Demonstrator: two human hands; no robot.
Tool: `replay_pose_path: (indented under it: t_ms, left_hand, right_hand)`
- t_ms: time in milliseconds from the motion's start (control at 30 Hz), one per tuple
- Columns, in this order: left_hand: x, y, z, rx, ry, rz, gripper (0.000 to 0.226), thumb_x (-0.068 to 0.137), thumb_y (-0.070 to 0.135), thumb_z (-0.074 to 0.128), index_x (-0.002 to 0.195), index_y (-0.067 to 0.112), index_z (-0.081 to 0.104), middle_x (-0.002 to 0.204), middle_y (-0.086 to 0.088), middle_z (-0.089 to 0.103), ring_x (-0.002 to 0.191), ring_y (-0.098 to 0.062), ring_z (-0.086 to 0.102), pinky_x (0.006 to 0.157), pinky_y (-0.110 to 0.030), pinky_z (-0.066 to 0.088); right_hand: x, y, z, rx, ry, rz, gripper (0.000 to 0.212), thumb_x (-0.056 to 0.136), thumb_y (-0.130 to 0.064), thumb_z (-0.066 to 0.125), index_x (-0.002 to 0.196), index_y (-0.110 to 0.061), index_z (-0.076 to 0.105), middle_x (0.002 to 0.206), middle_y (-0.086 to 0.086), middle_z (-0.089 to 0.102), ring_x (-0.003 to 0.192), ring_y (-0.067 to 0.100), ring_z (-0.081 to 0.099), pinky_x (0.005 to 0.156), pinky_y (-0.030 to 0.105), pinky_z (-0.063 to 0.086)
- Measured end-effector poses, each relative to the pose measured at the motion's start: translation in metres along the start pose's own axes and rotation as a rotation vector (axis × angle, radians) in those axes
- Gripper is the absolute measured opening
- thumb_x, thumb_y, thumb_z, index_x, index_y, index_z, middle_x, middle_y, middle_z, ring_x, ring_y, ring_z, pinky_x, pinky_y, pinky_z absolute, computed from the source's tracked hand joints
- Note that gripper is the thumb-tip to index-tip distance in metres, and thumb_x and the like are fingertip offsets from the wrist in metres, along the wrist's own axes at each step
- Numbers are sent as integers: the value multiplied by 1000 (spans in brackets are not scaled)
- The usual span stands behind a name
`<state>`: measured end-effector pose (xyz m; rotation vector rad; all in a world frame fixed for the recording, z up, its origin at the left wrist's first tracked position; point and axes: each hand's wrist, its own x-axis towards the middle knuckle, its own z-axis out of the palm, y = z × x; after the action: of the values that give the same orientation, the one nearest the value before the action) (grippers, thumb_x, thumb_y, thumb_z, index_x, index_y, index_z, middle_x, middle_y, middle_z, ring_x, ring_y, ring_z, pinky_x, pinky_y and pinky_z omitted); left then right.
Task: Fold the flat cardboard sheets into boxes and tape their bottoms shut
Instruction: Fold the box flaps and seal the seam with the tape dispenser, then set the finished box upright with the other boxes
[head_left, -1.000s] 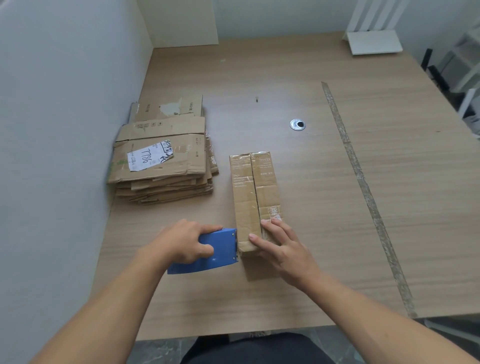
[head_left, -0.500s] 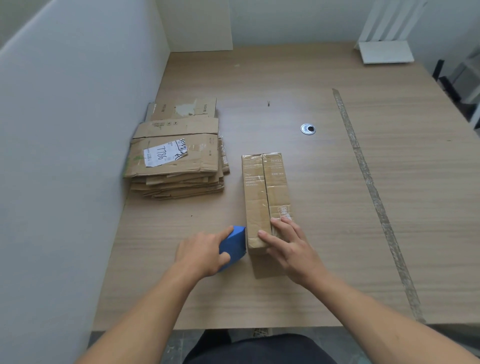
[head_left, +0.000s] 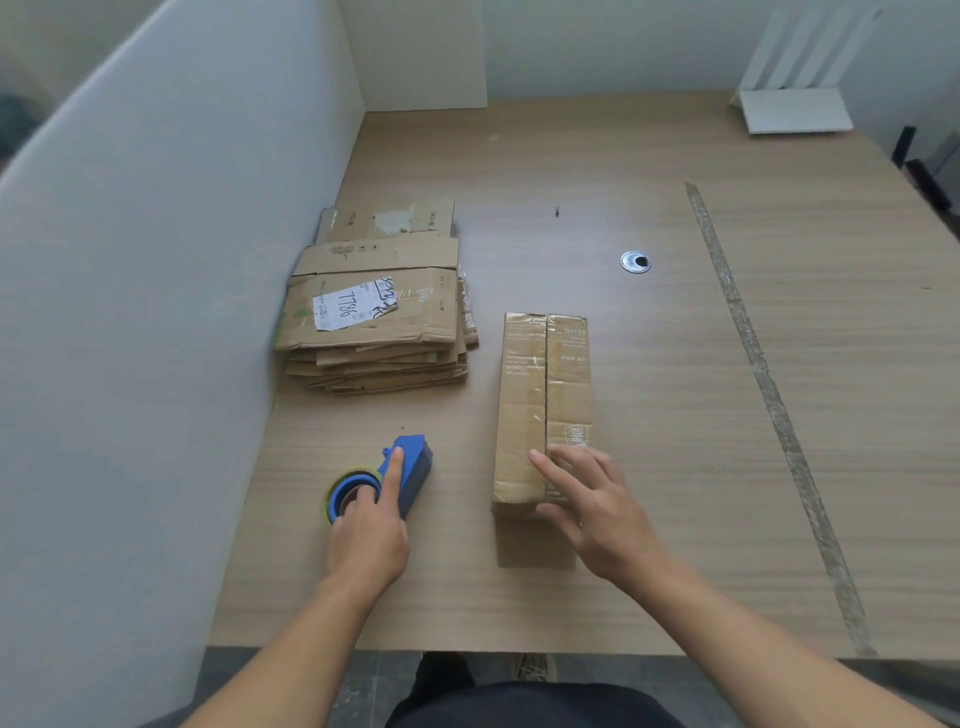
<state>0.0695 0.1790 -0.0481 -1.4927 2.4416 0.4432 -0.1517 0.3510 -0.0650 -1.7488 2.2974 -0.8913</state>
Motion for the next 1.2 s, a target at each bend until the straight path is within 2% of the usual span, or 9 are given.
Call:
replay_pose_path:
  t_ms: [233,333,433,600,667,800,900,1000,1200]
  left_hand:
    - [6,-2,-3,-190,-102,-6,85,100,28,47,154,37,-18,104,-5,51,85,-19,53,68,-33,44]
    - [2,3,-12,-148,9,-27,72,97,32,51,157,31,11,126,-10,48,109,-27,49,86,-36,45]
    - [-13,18,-19,-367,271,182,53,94,25,63,144,16,47,134,-4,51,123,-22,48,102,-31,39]
    - [-37,68,-8,-661,119,272,42,93,25,67,134,19,59,120,12,60,112,-3,56,93,-23,49]
    - [-38,76,2,-668,154,250,41,93,22,67,133,18,60,119,11,61,110,-4,57,94,-25,51]
    - [-29,68,13,-522,258,362,35,93,15,68,128,13,66,114,6,65,102,-7,60,94,-22,48]
    - [-18,60,12,-330,310,543,28,91,15,71,119,8,71,98,1,69,79,-18,68,74,-32,59]
    - [-11,55,10,-230,344,685,34,92,17,67,126,11,67,87,0,65,60,-19,61,54,-31,57]
    - [-9,55,24,-226,391,711,38,89,10,71,126,10,67,98,-6,64,75,-21,65,58,-31,57]
  right_hand:
    - [-7,-9,-5,-3,66,23,45,91,-41,57,130,-20,63,143,4,46,134,26,35,106,35,33]
    - [-9,-12,-13,102,98,147,46,88,-27,72,132,-21,61,143,7,45,133,23,35,106,33,31]
    - [-14,-11,-21,254,85,300,51,87,-23,73,136,-20,57,140,2,47,127,15,46,103,23,39]
    - [-14,-14,-22,484,86,523,45,88,-19,74,130,-16,59,116,-8,62,103,4,61,79,1,44]
    - [-16,-14,-19,437,78,461,46,88,-18,73,133,-18,60,122,-12,59,106,1,58,84,4,46]
    - [-27,-2,-7,239,36,253,30,90,-15,70,119,-17,70,128,0,59,110,15,62,92,34,56]
    - [-26,8,-3,148,64,100,24,88,-16,68,112,-21,65,126,16,58,99,28,67,74,35,60]
    - [-24,14,0,69,-27,3,45,89,-10,69,128,-29,58,145,18,41,120,29,56,87,37,57]
    - [-22,12,7,-172,20,-153,37,89,-34,63,124,-21,61,144,18,47,112,39,50,88,47,54]
